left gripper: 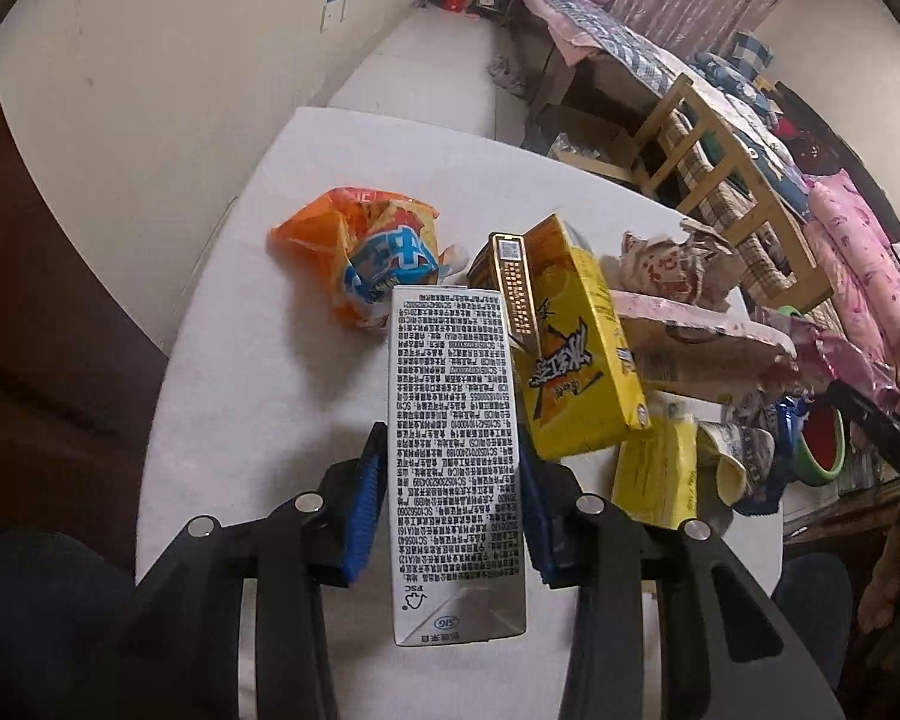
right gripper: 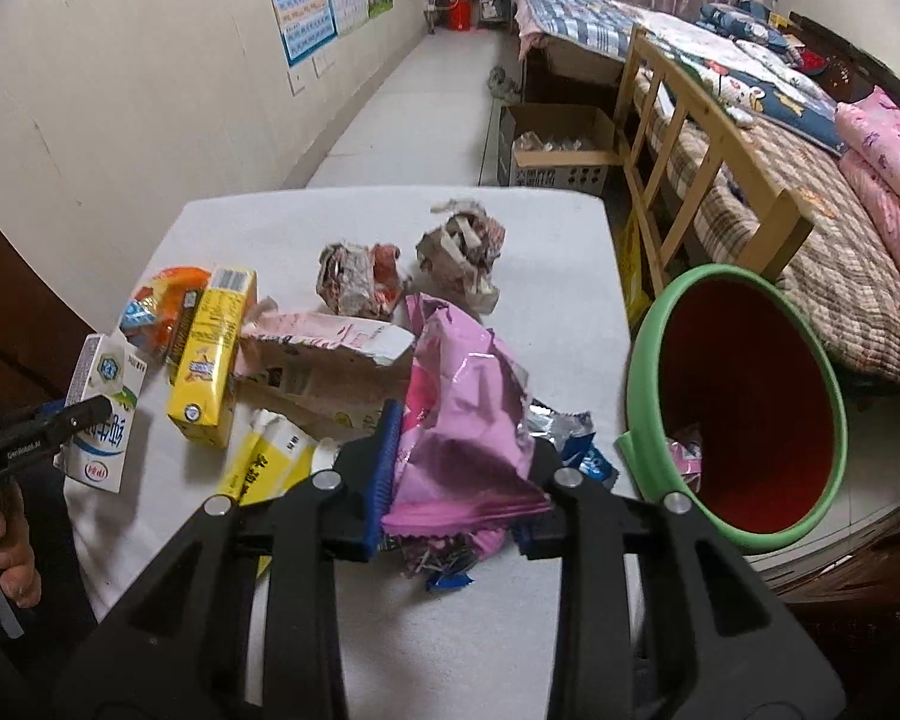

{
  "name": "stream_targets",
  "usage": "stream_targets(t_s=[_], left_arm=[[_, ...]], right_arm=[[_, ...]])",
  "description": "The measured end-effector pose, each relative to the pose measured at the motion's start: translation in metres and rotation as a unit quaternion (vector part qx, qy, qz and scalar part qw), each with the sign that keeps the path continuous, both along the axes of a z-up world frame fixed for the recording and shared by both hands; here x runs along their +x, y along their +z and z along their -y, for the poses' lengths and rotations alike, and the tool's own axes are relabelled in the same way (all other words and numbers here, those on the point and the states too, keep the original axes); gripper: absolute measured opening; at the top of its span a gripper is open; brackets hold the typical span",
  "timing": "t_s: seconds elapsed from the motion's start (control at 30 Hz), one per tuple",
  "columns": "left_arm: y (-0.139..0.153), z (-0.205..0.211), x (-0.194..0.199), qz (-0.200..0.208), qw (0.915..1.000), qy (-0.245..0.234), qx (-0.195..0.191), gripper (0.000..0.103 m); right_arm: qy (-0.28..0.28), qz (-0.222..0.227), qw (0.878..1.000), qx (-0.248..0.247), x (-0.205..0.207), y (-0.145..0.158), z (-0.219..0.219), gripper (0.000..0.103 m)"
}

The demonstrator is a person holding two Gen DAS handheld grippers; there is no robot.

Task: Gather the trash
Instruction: 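Grasp the white milk carton with the left tool while the right tool grasps the pink wrapper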

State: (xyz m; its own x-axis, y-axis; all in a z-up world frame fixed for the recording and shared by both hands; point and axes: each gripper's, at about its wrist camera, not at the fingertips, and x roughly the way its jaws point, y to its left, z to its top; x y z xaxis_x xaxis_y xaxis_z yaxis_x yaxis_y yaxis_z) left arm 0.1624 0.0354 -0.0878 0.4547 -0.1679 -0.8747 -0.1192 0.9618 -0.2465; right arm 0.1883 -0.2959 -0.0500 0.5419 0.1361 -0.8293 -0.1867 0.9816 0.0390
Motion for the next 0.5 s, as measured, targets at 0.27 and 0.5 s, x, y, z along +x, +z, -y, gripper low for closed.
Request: stream_targets(t_s=[0.27, 0.5], left_arm=[[0.023, 0.001, -0.017, 0.024, 0.9997, -0.007, 0.0, 0.037], [0.055, 0.01, -0.025, 0.058, 0.9981, -0.02, 0.009, 0.037]], right_arm=[[-0.014, 0.034, 0.999, 0.012, -0.018, 0.029, 0.008, 0.031], [-0.013, 0.052, 0.998, 0.023, -0.039, 0.046, 0.009, 0.031]])
